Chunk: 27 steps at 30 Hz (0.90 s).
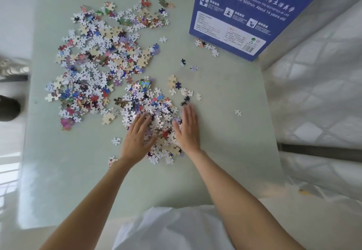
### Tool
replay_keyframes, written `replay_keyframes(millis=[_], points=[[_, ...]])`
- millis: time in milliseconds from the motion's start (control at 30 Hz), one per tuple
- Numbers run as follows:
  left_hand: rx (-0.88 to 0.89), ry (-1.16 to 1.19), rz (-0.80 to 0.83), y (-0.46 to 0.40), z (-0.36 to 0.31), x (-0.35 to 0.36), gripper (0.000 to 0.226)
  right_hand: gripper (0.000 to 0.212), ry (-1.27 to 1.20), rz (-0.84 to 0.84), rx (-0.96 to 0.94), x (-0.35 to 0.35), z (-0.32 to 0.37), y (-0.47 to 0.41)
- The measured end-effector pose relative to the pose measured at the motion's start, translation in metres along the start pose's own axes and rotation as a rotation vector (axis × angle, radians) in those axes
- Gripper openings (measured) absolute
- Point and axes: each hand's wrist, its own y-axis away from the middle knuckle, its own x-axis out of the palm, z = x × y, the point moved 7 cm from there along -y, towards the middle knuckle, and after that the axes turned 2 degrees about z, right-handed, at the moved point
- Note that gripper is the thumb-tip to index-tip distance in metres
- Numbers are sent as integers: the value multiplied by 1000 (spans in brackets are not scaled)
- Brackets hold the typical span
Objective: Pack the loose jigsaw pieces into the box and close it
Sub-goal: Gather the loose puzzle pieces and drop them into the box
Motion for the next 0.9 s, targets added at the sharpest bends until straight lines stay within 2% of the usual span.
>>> replay_keyframes(millis=[100,200,267,333,400,467,533,700,800,900], points=[[3,9,0,0,1,-3,75,61,-69,149,-214,8,42,-6],[-12,27,-34,-5,0,-11,69,54,-62,-1,-250,-29,31,-9],[-40,39,-53,-13,-3,-16,69,53,-6,-181,-111,-60,-13,-11],[-70,0,-81,-21,-4,-20,71,59,48,-315,134,-85,-72,-7],[-116,-54,-95,-29,-3,-21,73,69,26,-298,401,-91,-119,-2],[-150,-89,-87,-33,-2,-20,74,75,4,-260,489,-84,-128,-5],[-169,-76,-57,-34,1,-17,77,77,10,-216,365,-67,-98,-22],[-125,-20,7,-28,7,-18,82,58,34,149,-166,5,31,-51],[-67,-29,39,-23,7,-20,88,55,-4,294,-291,20,61,-45],[-59,-105,52,-16,7,-19,95,60,65,364,-423,8,62,-36]])
